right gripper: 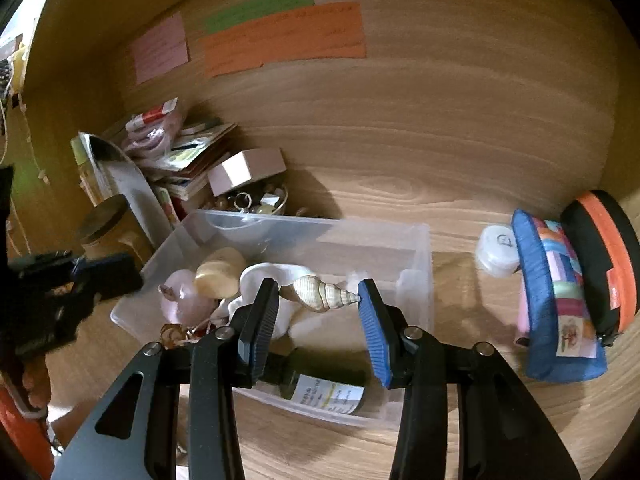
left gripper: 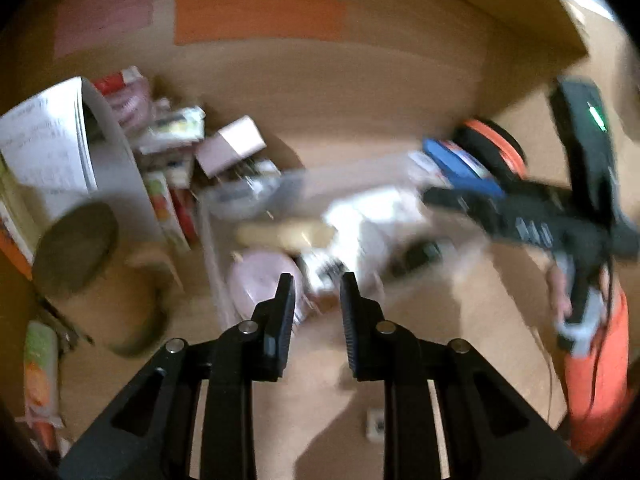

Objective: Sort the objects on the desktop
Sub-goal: 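Carry the white block and seashell toward the clear box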

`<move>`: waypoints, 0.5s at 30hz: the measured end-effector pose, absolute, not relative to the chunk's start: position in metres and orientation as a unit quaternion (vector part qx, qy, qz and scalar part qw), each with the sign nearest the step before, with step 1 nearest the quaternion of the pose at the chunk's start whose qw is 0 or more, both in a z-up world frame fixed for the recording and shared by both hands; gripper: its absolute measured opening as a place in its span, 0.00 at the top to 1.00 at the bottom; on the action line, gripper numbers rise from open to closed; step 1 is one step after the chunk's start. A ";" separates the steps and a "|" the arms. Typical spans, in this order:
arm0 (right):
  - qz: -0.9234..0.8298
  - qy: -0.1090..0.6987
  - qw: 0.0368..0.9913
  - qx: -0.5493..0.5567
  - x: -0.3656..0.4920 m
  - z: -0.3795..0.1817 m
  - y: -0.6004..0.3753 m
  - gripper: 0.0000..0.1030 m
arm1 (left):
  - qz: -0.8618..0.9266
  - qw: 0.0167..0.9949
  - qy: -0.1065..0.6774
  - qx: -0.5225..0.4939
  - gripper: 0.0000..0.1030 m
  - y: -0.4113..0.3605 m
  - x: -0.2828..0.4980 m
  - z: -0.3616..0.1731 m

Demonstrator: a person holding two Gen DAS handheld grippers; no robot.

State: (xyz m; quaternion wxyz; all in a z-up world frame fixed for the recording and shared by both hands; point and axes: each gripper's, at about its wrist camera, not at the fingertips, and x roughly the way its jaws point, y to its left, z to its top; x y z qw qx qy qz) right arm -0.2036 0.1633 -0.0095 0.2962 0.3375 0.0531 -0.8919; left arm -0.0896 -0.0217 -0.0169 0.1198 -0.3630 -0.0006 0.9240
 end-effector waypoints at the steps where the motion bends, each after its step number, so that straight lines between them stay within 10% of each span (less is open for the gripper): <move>1: -0.891 0.051 0.300 0.339 -0.202 -0.010 0.164 0.63 | 0.922 0.127 0.007 -0.367 0.74 -0.017 -0.081 -0.021; 15: -0.878 0.056 0.332 0.340 -0.125 -0.026 0.185 0.63 | 0.882 0.177 0.037 -0.436 0.53 0.023 -0.040 -0.085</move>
